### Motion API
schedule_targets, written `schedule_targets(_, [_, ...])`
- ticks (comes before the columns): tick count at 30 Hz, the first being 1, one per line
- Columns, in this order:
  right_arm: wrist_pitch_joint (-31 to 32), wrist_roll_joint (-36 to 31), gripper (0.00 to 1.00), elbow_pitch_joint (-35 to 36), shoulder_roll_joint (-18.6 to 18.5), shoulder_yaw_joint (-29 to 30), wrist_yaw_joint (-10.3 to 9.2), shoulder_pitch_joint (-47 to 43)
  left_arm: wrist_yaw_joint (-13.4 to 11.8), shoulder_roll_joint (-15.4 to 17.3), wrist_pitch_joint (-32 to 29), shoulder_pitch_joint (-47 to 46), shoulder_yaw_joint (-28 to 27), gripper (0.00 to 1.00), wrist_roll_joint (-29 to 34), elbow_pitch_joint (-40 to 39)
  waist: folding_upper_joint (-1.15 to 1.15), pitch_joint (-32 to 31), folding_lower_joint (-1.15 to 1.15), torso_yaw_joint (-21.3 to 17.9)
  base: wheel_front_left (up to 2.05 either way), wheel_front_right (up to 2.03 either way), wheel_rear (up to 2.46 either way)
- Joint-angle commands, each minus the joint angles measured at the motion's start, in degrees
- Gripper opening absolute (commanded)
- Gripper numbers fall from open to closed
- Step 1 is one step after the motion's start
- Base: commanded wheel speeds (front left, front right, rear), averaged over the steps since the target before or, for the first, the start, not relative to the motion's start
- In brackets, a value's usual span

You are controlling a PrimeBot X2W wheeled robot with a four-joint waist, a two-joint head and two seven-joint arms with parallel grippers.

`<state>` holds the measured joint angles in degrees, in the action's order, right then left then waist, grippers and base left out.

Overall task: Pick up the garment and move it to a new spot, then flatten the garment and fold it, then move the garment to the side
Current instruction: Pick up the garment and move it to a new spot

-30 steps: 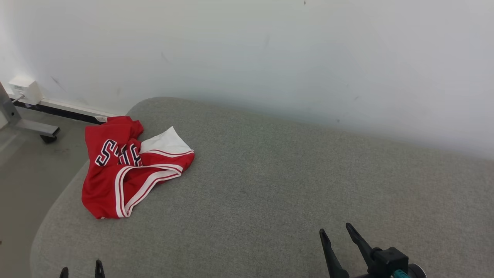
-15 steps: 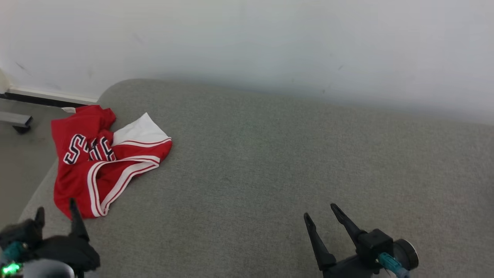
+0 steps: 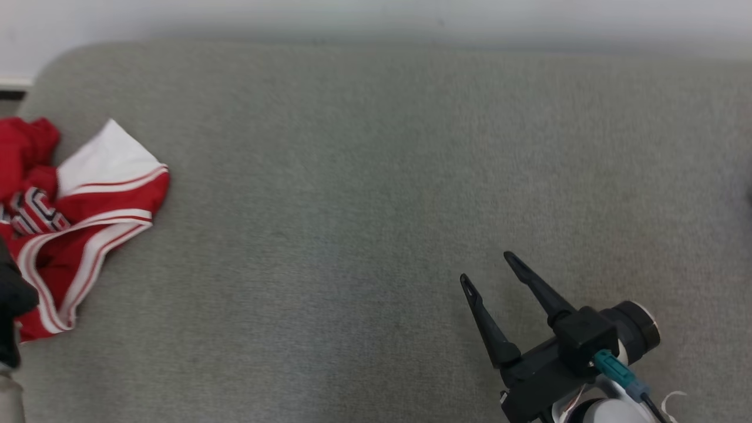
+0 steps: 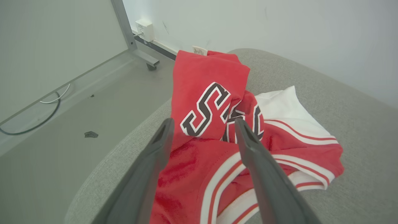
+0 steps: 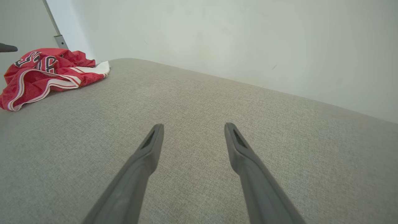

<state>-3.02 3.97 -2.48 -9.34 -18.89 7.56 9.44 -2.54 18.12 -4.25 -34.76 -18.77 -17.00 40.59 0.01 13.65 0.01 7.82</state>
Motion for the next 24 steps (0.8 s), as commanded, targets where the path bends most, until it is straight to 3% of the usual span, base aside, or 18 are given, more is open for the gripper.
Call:
schedule_targets(1, [0.45,-0.16,1.0,1.25,-0.57,0.18,-0.16,0.25,-0.42,0.74,-1.12,-1.85,-0.24,1.0,-0.38,0.89,-0.01,8.34,-0.01,-4.68,0.0,0.0,0.0])
schedule_targets(5, [1.39,-0.5,1.0,4.2,-1.18,0.17,-0.16,0.42,-1.33,1.83,-3.45,-4.6,-1.15,1.0,-1.8,3.58,-0.01,10.89,-0.01,-5.05,0.0,0.0,0.0])
schedule_targets(9, [1.68,-0.35,1.0,5.49,-0.99,0.63,-0.16,0.71,-2.63,0.02,-6.25,-5.64,-2.9,1.0,-4.36,7.05,-0.01,11.51,-0.01,-4.97,0.0,0.0,0.0])
schedule_targets(10, [1.71,-0.23,1.0,5.49,-0.88,0.71,-0.16,0.64,-2.57,-0.27,-7.19,-5.63,-2.85,0.53,-4.77,7.68,-0.01,11.37,-0.01,-4.92,0.0,0.0,0.0])
schedule_targets(11, [1.58,-0.11,1.0,5.43,-0.76,0.7,-0.16,0.59,-2.32,-0.45,-8.15,-5.48,-2.59,0.2,-4.96,8.26,-0.01,11.11,-0.01,-4.84,0.0,0.0,0.0])
schedule_targets(12, [1.41,0.09,1.0,5.25,-0.58,0.7,-0.16,0.47,-2.1,-0.9,-8.43,-5.09,-2.18,0.0,-4.9,8.59,-0.01,10.67,-0.01,-4.78,0.0,0.0,0.0])
schedule_targets(17, [0.44,0.75,1.0,3.68,0.42,0.13,-0.16,-0.44,-0.92,-1.06,-9.55,-2.38,-0.94,0.0,-4.59,7.3,-0.01,7.35,-0.01,-4.64,0.0,0.0,0.0])
schedule_targets(24, [-1.39,1.81,1.0,0.06,2.06,-0.31,-0.16,-1.08,2.07,1.8,-8.31,-2.42,0.06,0.0,-4.28,-0.75,-0.01,1.59,-0.01,-4.79,0.0,0.0,0.0])
